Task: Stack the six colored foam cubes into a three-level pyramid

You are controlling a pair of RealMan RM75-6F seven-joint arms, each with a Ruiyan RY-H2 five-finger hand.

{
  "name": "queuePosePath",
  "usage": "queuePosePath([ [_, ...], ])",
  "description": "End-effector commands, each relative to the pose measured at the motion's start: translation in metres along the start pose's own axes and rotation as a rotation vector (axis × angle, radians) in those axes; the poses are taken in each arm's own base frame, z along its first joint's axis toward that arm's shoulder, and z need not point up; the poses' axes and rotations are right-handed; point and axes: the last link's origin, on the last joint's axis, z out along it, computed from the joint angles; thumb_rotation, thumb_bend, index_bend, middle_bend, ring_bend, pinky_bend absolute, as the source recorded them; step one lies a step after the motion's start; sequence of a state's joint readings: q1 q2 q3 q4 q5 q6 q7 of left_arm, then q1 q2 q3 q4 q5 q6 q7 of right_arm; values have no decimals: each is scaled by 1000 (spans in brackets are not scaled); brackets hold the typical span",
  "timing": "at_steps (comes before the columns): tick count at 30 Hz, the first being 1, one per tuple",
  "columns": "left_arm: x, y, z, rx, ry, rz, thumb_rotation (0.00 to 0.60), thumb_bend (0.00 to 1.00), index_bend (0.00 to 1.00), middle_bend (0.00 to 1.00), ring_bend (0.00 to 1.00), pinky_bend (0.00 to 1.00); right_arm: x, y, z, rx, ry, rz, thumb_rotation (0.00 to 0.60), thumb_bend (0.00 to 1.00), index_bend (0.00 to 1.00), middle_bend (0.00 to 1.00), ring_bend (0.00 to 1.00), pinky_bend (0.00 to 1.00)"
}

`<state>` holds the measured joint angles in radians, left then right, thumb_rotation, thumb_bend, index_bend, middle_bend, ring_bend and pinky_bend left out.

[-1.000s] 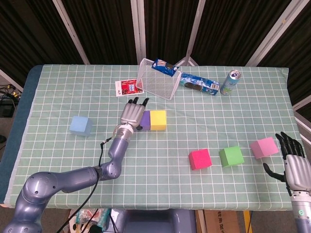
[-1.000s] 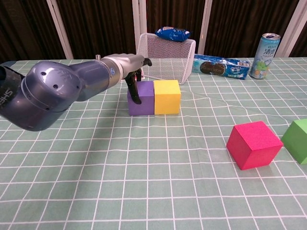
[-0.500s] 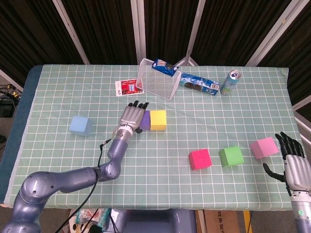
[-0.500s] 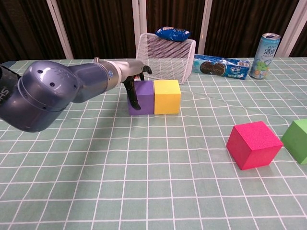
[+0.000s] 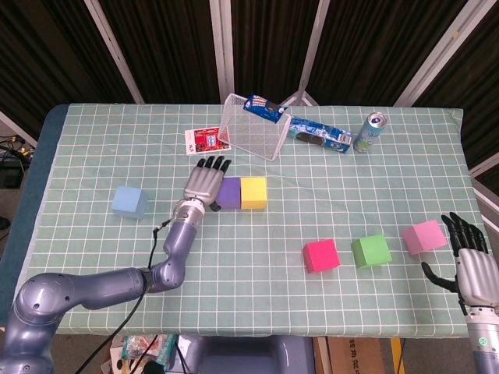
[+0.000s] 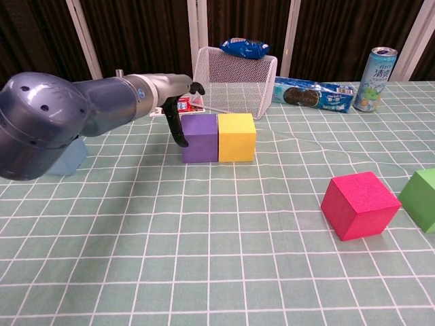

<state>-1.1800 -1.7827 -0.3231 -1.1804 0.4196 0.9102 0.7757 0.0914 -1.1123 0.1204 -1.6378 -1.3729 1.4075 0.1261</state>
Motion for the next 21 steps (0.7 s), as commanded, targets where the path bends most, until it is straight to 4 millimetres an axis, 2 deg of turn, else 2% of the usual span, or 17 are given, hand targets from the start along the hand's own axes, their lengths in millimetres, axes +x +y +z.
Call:
queuePosePath([
  [1, 2, -8, -4, 13, 7, 2, 600, 65, 0, 6, 0, 89, 0, 0, 0, 0, -1, 0, 600, 308, 0, 0, 0, 0],
  [13, 11, -25, -12, 44, 20, 27, 600, 65, 0, 2, 0, 89, 0, 0, 0, -2, -1, 1, 600, 309, 0, 0, 0, 0],
  [21, 12, -32, -9, 69, 30, 43, 600, 88, 0, 3, 0, 89, 0, 0, -1, -4, 0, 5, 600, 308, 0, 0, 0, 0],
])
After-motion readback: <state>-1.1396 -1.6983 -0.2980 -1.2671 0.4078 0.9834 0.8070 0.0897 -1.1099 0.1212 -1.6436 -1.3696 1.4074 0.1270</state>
